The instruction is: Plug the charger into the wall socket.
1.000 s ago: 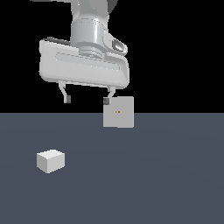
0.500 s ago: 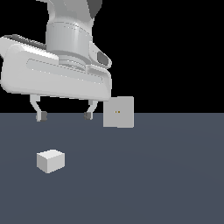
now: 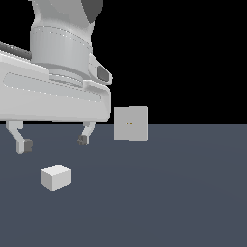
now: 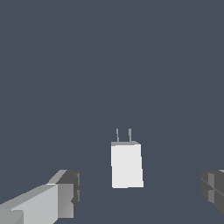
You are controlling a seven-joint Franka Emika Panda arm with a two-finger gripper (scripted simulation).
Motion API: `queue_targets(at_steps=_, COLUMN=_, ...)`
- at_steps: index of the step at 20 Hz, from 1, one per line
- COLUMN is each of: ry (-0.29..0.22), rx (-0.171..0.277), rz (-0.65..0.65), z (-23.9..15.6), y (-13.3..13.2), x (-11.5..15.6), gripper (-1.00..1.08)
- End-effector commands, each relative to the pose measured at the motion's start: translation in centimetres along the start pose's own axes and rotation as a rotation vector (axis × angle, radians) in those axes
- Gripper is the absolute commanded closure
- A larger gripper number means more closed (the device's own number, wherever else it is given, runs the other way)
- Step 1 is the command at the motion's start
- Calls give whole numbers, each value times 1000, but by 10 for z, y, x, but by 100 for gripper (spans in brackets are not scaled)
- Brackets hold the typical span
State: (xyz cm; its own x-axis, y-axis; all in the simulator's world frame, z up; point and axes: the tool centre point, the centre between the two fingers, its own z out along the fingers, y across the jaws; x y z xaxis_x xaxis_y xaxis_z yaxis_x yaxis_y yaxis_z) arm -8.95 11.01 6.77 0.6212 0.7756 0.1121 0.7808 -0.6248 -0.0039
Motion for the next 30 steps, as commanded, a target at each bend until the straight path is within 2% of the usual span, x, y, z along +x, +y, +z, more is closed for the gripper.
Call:
queue_targets(at_steps=1, ry=5, rx=1, rz=-30, z=3, y=-4, x=-1, gripper=-92)
queue_targets(at_steps=14, ry=6, rx=2, rz=-46, z=8, y=-6, x=-3, gripper=-92)
queue_targets(at_steps=25, ry=5, rx=1, rz=-46, z=49, y=-6, x=-8, gripper=-92)
queue_targets(at_steps=30, ry=5, rx=1, rz=-46, z=55, y=-6, x=-9, gripper=-92)
